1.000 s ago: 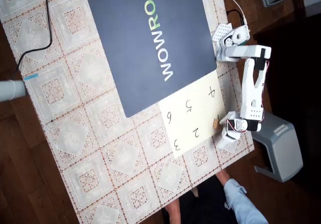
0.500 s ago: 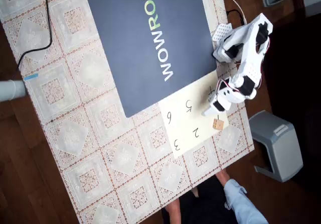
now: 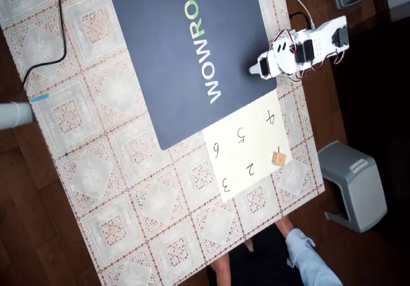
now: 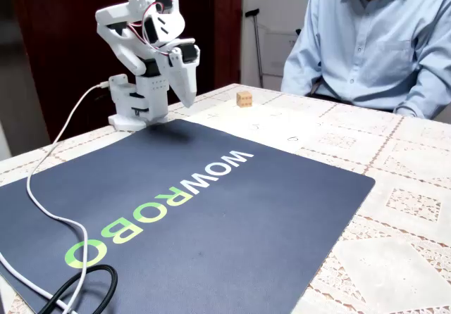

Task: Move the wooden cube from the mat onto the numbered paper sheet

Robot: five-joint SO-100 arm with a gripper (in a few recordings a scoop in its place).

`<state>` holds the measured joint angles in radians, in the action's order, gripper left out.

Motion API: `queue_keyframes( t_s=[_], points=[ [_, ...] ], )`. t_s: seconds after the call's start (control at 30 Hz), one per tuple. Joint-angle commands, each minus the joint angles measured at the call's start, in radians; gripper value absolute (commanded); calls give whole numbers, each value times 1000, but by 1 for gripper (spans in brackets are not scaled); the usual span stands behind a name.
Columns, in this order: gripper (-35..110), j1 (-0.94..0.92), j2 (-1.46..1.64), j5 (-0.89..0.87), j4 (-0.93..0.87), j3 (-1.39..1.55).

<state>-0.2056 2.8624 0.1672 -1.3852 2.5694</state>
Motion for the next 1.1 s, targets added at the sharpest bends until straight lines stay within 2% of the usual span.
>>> queue_keyframes(
  t_s=[0.0, 0.17, 0.43, 0.6, 1.07],
  points=[
    [0, -80, 207, 58, -14, 130],
    [4, -117, 374, 86, -38, 304],
    [0, -104, 393, 95, -52, 308],
    [3, -195, 393, 11, -49, 308],
    [0, -153, 393, 52, -49, 308]
  ],
)
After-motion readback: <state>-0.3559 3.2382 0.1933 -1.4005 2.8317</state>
